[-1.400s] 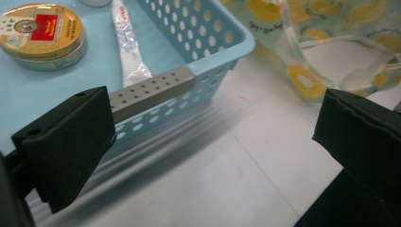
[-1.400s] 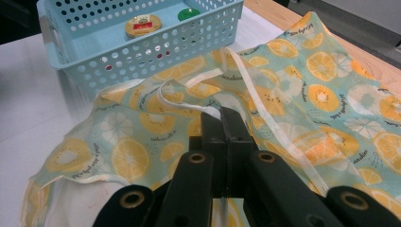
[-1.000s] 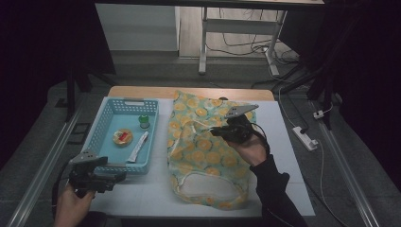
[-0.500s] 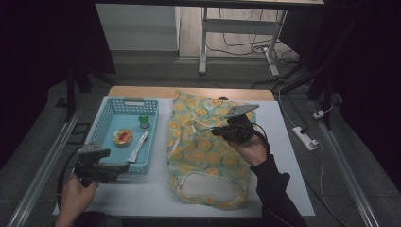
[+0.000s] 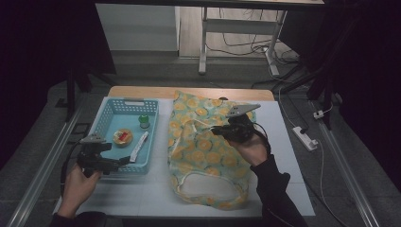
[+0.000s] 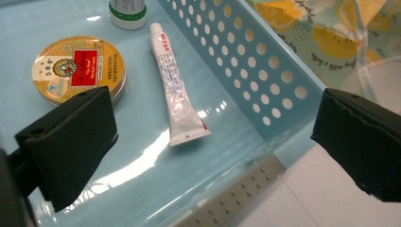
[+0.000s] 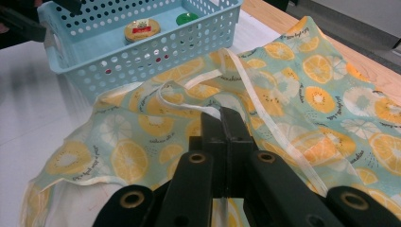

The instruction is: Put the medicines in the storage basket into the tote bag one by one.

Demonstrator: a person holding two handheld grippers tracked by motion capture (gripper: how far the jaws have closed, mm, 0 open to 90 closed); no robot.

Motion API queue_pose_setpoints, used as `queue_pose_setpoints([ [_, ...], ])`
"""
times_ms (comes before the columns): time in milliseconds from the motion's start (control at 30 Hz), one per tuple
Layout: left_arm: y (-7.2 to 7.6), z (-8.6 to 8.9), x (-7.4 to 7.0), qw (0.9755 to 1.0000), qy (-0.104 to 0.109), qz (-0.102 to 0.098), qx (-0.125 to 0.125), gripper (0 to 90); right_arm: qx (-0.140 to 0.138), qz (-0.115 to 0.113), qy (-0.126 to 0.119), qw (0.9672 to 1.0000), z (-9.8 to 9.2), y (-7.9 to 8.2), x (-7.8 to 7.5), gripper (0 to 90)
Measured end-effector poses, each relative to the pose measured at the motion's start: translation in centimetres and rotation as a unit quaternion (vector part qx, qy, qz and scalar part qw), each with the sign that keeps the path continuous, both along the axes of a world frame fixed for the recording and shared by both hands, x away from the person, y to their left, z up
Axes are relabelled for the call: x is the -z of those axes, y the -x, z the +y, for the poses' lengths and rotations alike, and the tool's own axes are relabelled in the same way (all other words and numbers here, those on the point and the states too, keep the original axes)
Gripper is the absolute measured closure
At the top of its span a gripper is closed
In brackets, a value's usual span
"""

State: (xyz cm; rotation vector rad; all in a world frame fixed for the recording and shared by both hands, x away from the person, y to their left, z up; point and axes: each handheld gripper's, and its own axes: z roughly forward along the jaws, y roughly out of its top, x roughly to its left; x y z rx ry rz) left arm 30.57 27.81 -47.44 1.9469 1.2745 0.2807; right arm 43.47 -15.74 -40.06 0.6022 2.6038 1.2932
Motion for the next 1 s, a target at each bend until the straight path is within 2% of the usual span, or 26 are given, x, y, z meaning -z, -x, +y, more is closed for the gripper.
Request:
queue_pose_setpoints([
  [100, -0.6, 0.0, -0.1, 1.0000, -0.007, 0.003, -0.004, 0.0, -0.001, 0.001, 0.000, 1.0000, 0.0, 0.0, 0.0, 90.0],
  [267, -1.7, 0.3, -0.4, 0.9999, -0.004, 0.006, -0.012, 0.0, -0.002, 0.000, -0.002, 1.0000, 0.1, 0.0, 0.0, 90.0],
  [400, -2.7, 0.3, -0.4, 0.9996, -0.015, 0.007, -0.021, 0.0, -0.003, 0.000, -0.002, 1.0000, 0.1, 0.0, -0.1, 90.0],
  [567, -4.2, 0.2, -0.1, 0.9990, -0.027, 0.018, -0.029, 0.0, -0.003, -0.001, -0.002, 1.0000, 0.0, 0.0, 0.0, 90.0],
  [667, -5.1, 0.2, -0.1, 0.9976, -0.049, 0.028, -0.040, 0.0, -0.002, 0.000, -0.003, 1.0000, 0.0, 0.0, -0.1, 90.0],
  [733, -5.6, 0.2, -0.2, 0.9970, -0.056, 0.026, -0.046, 0.0, -0.001, -0.001, -0.003, 1.0000, -0.1, -0.1, -0.1, 90.0],
  [800, -6.1, 0.2, -0.1, 0.9960, -0.063, 0.034, -0.052, 0.0, -0.002, -0.001, -0.003, 1.0000, -0.1, -0.1, -0.1, 90.0],
  [867, -6.7, 0.2, -0.1, 0.9955, -0.068, 0.040, -0.052, 0.0, -0.002, -0.001, -0.002, 1.0000, -0.1, -0.1, -0.1, 90.0],
  [933, -7.2, 0.3, -0.1, 0.9947, -0.072, 0.053, -0.051, 0.0, -0.002, -0.002, -0.002, 1.0000, 0.0, 0.0, -0.1, 90.0],
  [1000, -7.6, 0.3, -0.3, 0.9953, -0.068, 0.049, -0.049, 0.0, -0.003, -0.001, -0.002, 1.0000, 0.0, 0.0, -0.1, 90.0],
])
